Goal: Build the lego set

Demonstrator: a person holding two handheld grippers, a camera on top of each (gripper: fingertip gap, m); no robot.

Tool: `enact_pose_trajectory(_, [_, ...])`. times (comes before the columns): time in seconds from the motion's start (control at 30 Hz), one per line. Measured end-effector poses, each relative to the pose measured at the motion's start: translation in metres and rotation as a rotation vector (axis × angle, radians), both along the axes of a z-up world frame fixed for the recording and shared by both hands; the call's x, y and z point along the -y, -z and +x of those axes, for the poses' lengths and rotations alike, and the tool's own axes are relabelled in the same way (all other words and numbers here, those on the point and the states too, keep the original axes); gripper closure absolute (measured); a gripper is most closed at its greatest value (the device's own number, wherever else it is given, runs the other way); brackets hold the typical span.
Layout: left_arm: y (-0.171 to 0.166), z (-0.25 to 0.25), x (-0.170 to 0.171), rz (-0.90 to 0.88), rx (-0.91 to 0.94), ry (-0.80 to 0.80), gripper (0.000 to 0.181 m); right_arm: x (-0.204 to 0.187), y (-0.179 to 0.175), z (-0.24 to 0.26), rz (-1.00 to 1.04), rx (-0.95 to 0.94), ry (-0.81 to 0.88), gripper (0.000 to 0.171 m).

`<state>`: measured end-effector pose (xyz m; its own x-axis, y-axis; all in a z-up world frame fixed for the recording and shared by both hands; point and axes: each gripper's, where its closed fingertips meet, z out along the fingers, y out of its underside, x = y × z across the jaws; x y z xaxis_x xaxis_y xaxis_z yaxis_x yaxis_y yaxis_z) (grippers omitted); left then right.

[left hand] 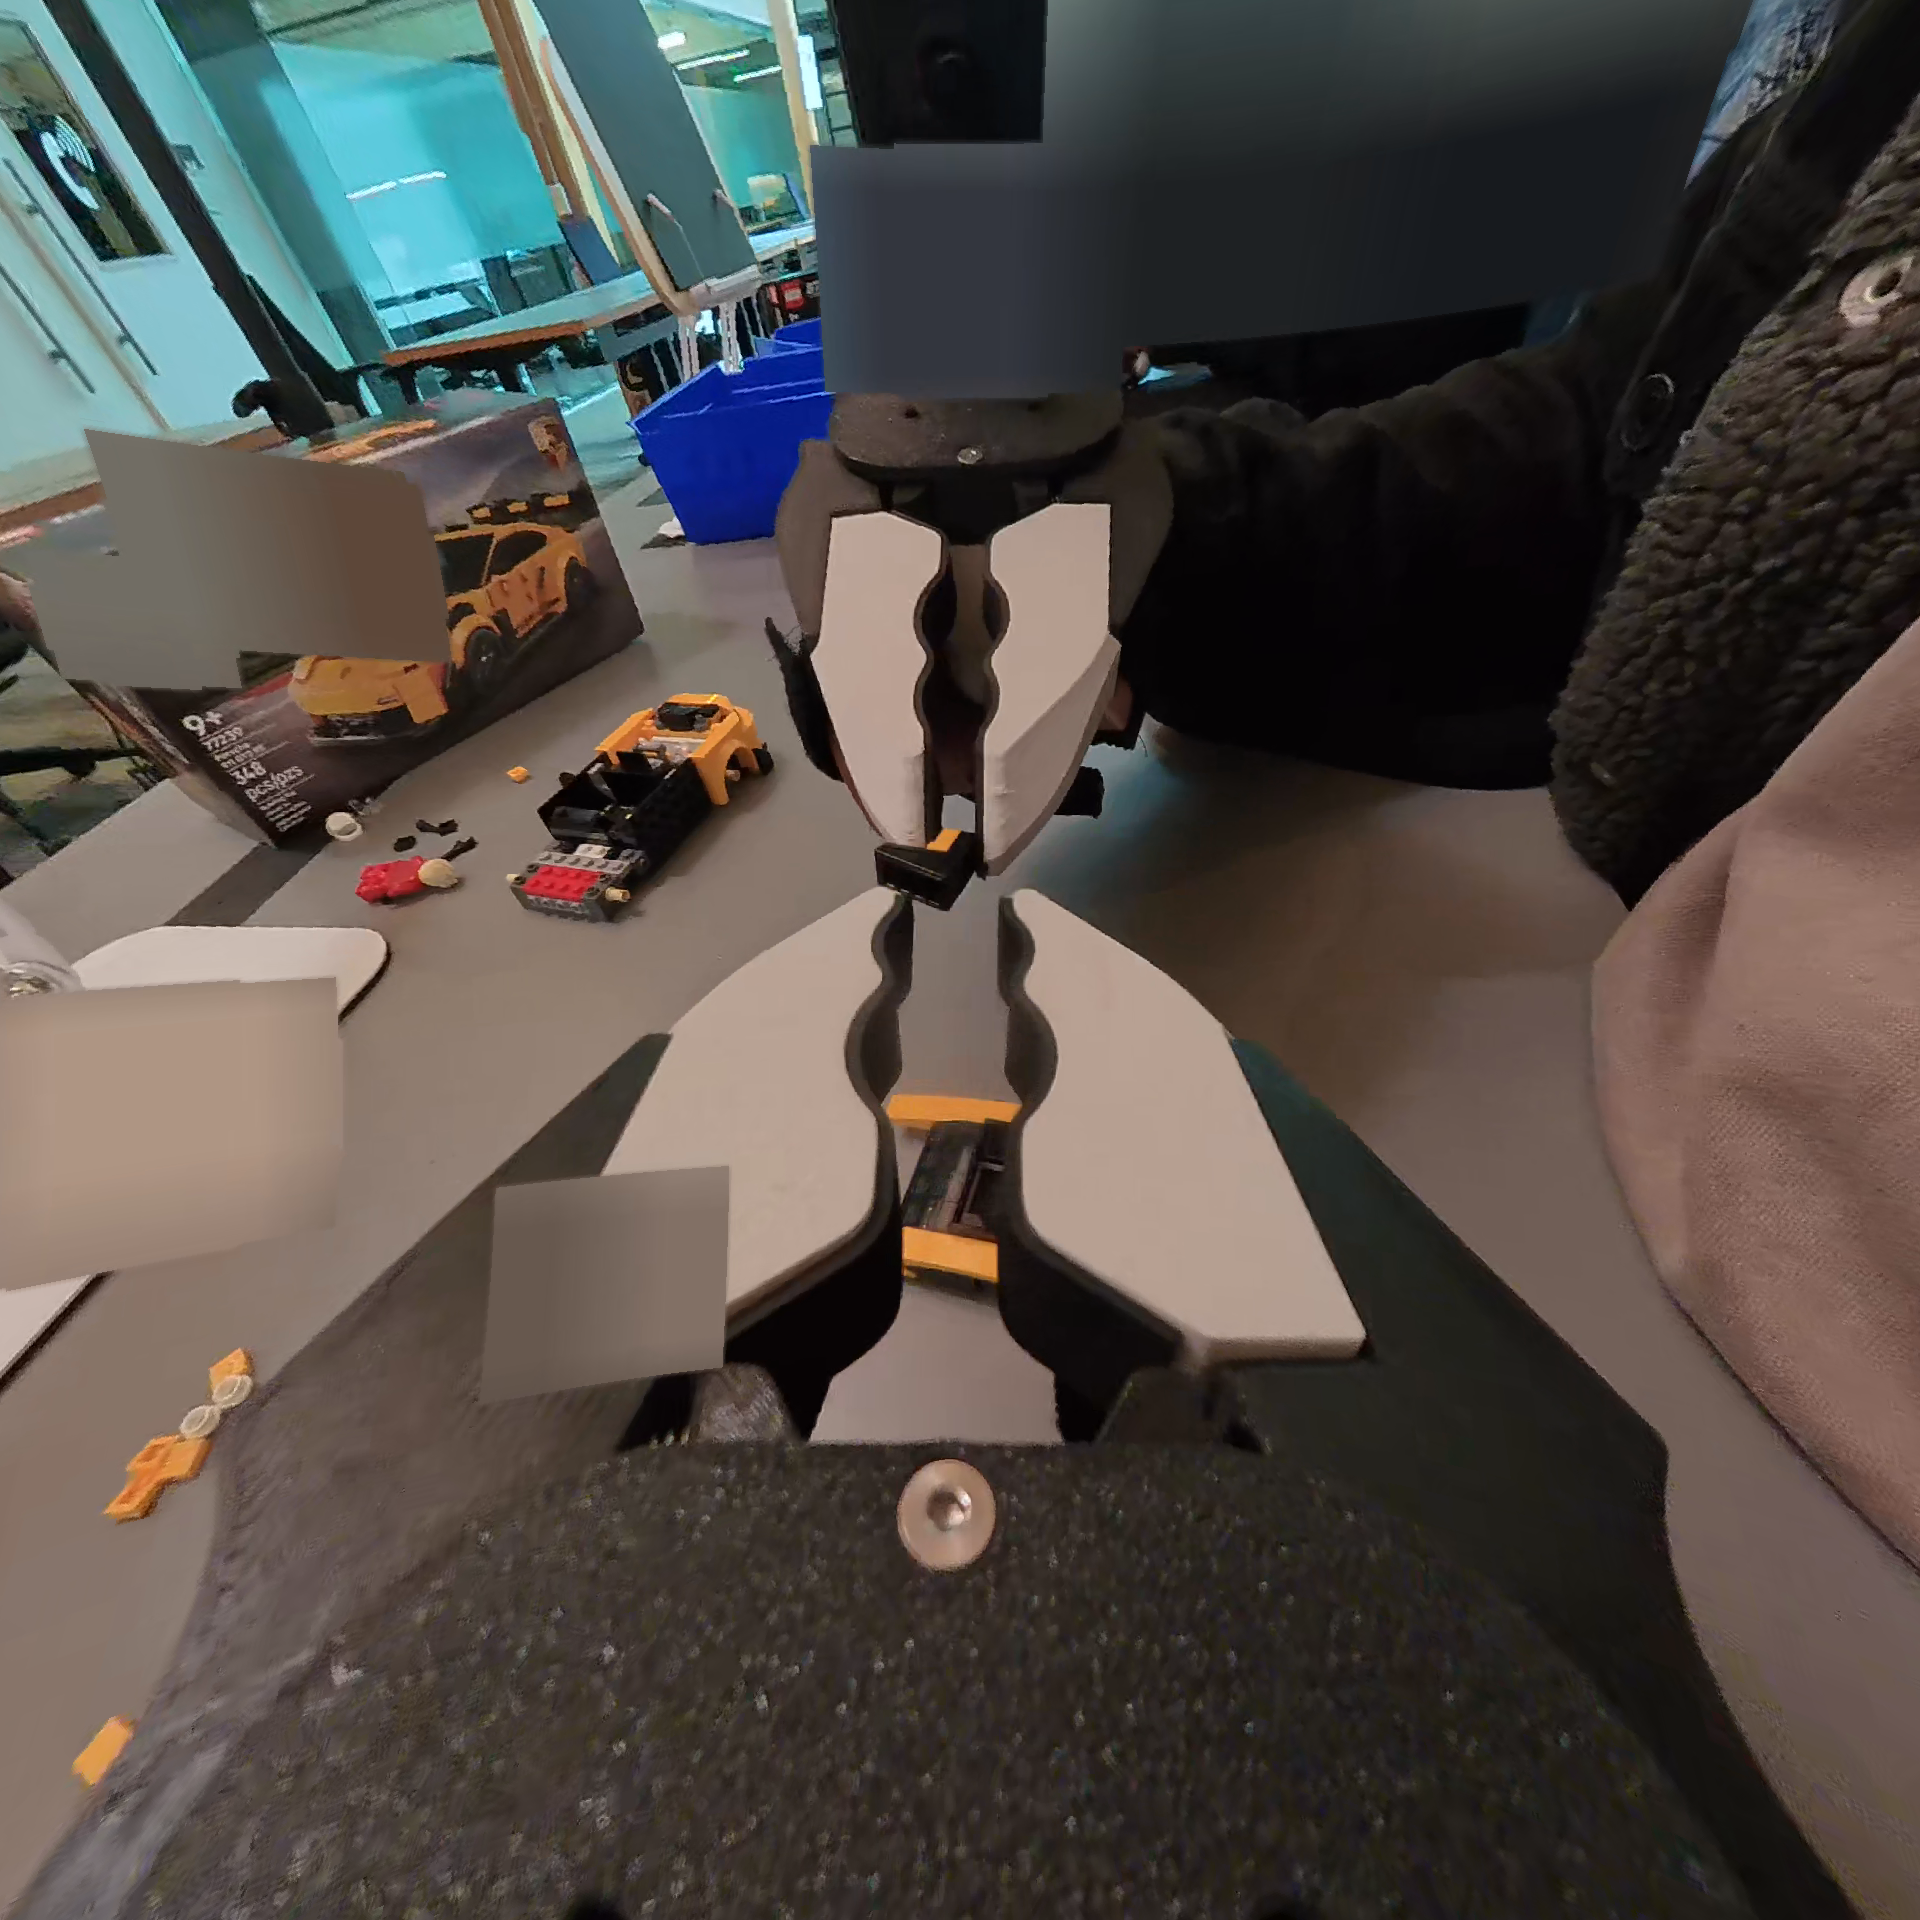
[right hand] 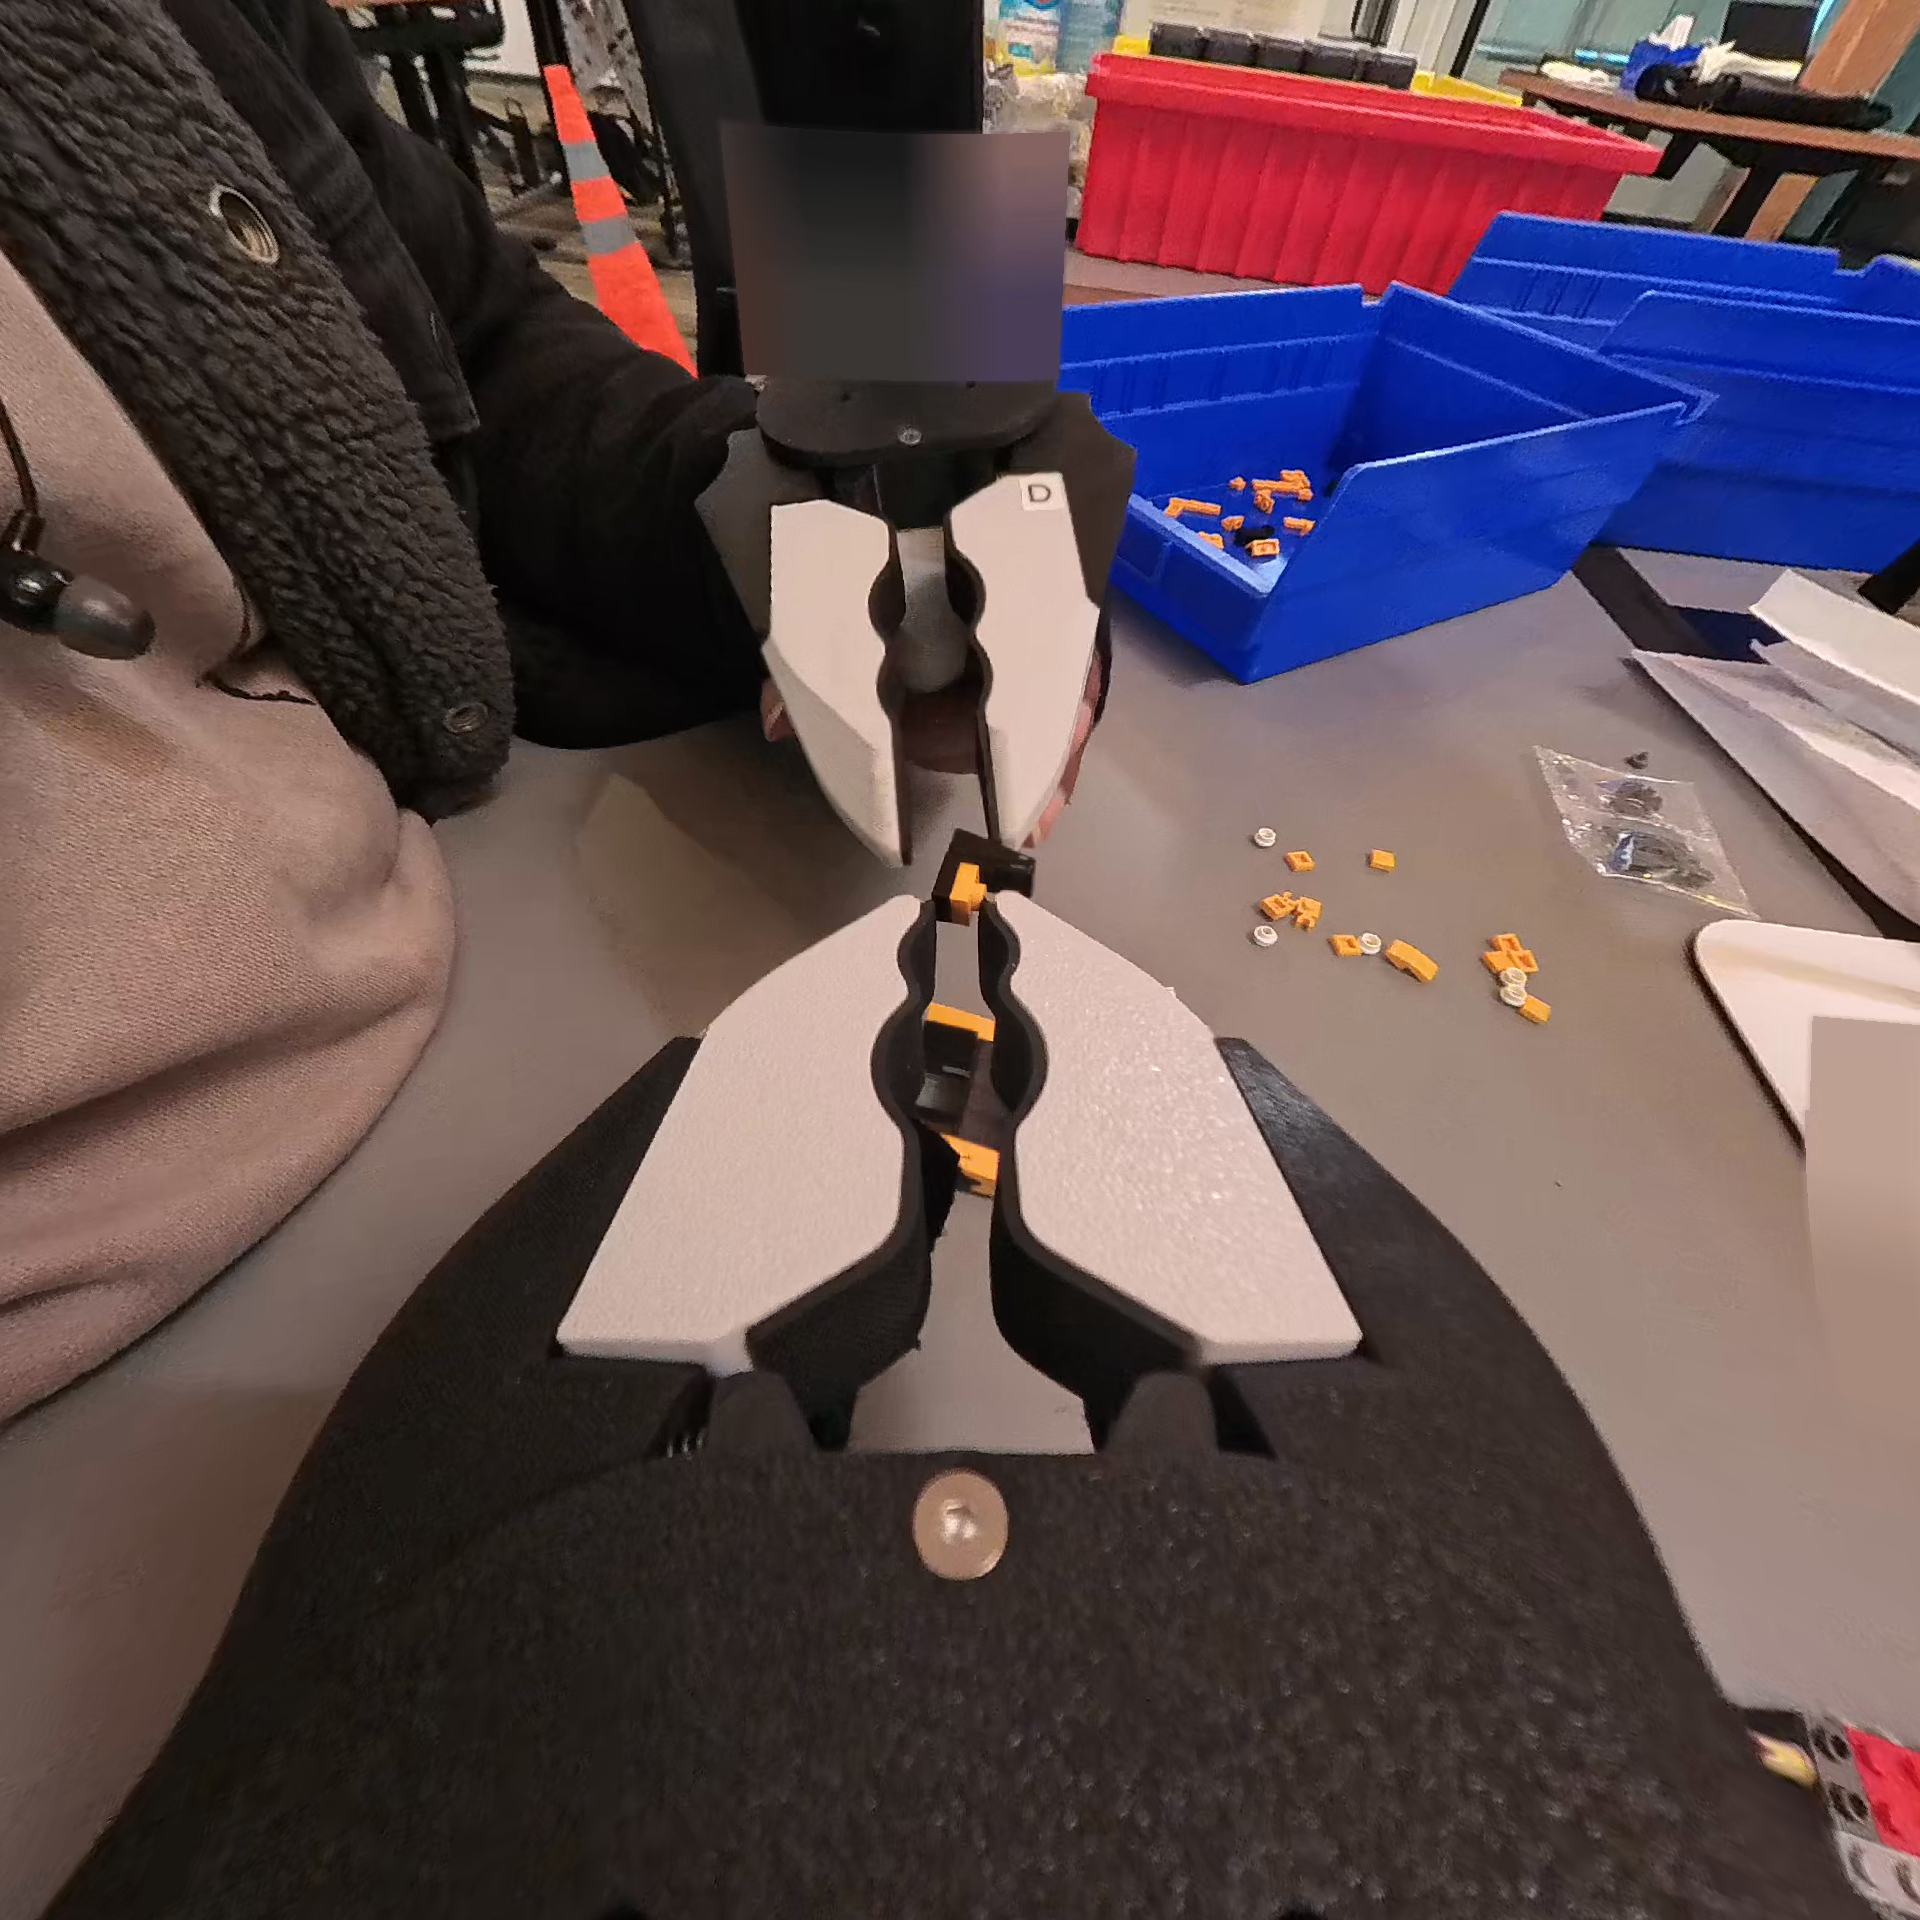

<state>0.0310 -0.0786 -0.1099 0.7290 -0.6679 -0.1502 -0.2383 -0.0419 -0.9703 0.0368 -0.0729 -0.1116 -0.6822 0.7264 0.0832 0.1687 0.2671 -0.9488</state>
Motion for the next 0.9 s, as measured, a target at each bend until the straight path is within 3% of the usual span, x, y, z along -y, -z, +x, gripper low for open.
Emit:
enact_pose_trajectory(0.43, [0.001,0.003,0.005,-0.066,-0.018,0.005,0.181,0.007,0.002,0.005,-0.030,0.029,-0.040,0.163])
enact_pose_trajectory(0.9, [-0.010,-0.002,0.008,-0.082,0.038,0.000,0.181,0.000,0.011,0.006,0.009,0.055,-0.023,0.164])
